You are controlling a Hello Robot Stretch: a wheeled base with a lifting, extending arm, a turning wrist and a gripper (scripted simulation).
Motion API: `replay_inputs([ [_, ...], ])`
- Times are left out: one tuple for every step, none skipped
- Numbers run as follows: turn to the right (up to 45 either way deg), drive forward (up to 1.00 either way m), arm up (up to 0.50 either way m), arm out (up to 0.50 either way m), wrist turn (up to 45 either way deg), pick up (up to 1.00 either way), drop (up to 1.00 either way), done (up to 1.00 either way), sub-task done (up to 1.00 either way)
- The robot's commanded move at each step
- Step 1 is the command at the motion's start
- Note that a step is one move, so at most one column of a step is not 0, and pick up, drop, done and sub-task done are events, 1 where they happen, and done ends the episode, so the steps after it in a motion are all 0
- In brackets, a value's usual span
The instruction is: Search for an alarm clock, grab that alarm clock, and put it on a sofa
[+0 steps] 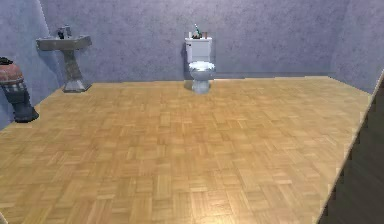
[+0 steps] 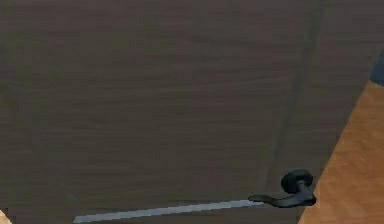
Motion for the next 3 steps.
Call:
replay_inputs([
  [0.0,0.55,0.0,0.0,0.0,0.0,0.0,0.0,0.0],
  [36.0,0.0,0.0,0.0,0.0,0.0,0.0,0.0,0.0],
  [0.0,0.3,0.0,0.0,0.0,0.0,0.0,0.0,0.0],
])
